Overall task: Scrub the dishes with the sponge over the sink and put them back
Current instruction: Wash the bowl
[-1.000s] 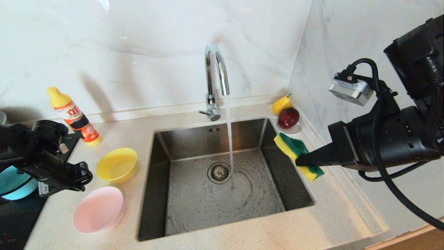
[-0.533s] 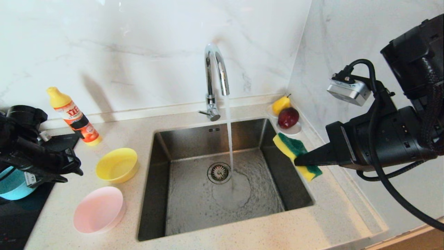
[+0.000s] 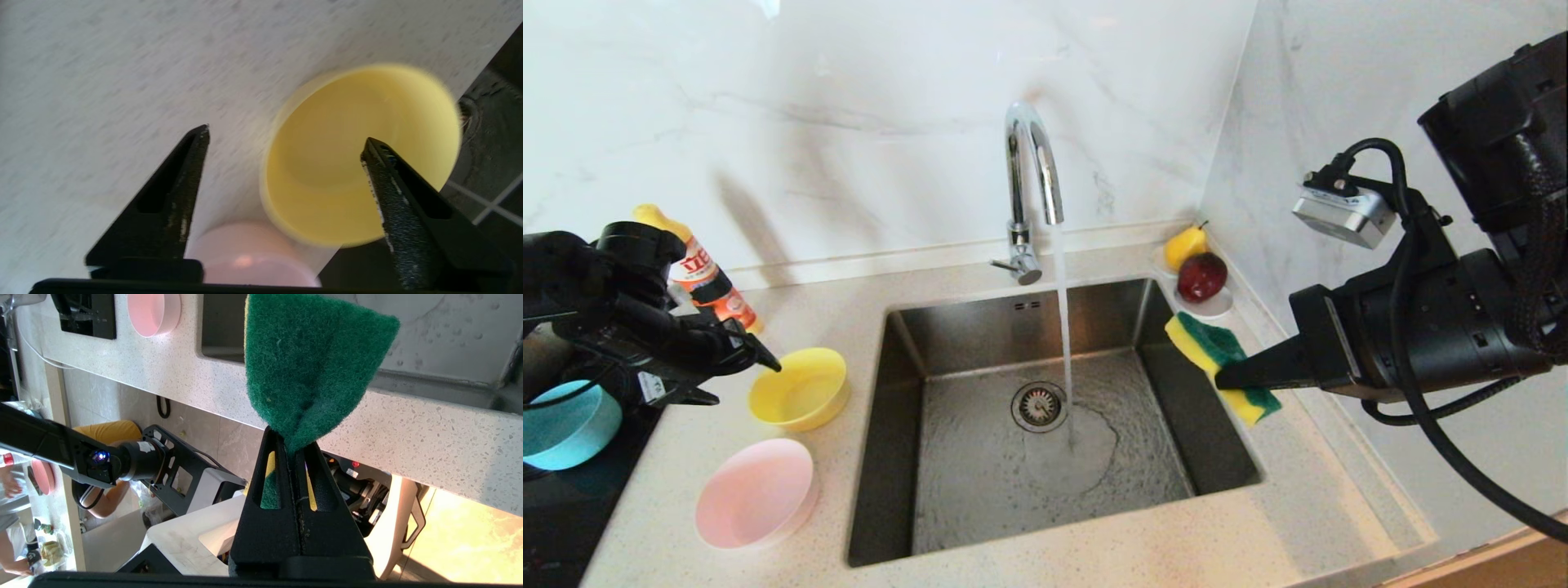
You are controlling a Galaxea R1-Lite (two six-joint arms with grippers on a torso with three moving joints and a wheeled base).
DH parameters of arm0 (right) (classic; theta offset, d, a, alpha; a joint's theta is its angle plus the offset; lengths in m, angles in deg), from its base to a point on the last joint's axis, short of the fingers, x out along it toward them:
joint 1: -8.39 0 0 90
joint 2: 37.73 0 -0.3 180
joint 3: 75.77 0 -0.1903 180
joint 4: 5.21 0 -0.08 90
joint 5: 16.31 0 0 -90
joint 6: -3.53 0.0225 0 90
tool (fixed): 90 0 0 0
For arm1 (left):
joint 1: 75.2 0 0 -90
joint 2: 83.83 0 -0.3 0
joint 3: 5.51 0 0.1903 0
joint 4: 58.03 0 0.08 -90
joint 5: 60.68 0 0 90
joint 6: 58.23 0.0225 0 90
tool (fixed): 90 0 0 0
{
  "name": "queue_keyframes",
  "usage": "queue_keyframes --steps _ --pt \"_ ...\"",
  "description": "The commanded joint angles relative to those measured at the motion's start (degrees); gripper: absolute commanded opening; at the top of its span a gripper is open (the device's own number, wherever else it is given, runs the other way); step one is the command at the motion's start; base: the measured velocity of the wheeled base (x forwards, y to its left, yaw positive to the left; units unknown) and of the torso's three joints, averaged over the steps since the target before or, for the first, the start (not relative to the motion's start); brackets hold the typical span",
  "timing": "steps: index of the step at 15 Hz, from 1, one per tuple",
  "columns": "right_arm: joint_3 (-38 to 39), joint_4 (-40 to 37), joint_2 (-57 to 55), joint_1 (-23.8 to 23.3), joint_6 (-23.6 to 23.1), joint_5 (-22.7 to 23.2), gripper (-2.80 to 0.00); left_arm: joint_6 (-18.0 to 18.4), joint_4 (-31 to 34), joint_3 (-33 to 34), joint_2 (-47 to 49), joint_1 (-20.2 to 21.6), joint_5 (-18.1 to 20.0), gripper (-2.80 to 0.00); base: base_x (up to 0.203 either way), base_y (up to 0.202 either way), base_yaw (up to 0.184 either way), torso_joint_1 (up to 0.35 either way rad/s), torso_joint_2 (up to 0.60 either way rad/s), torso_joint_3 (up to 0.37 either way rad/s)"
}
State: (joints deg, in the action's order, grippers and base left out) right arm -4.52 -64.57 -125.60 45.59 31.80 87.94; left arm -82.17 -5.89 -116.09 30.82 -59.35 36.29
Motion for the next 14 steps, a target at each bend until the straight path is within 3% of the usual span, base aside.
queue_keyframes --steps 1,4,7,14 --pt "0.1 -0.3 0.2 0.0 0.1 0.1 -2.80 -0.5 0.1 -2.5 4.2 -1.1 -0.1 0.00 0.000 0.000 0.000 0.000 0.00 0.000" --pt "0.5 -0.1 0.3 0.0 0.1 0.1 -2.80 -0.8 0.1 -6.2 8.6 -1.3 -0.9 0.00 0.000 0.000 0.000 0.000 0.00 0.000" --pt "0.3 -0.1 0.4 0.0 0.0 0.1 -2.80 -1.1 0.1 -8.2 11.7 -1.4 -4.3 0.00 0.000 0.000 0.000 0.000 0.00 0.000" --pt "0.7 -0.2 0.6 0.0 0.2 0.1 -2.80 -2.2 0.6 -10.4 12.0 -2.1 -4.6 0.00 0.000 0.000 0.000 0.000 0.00 0.000"
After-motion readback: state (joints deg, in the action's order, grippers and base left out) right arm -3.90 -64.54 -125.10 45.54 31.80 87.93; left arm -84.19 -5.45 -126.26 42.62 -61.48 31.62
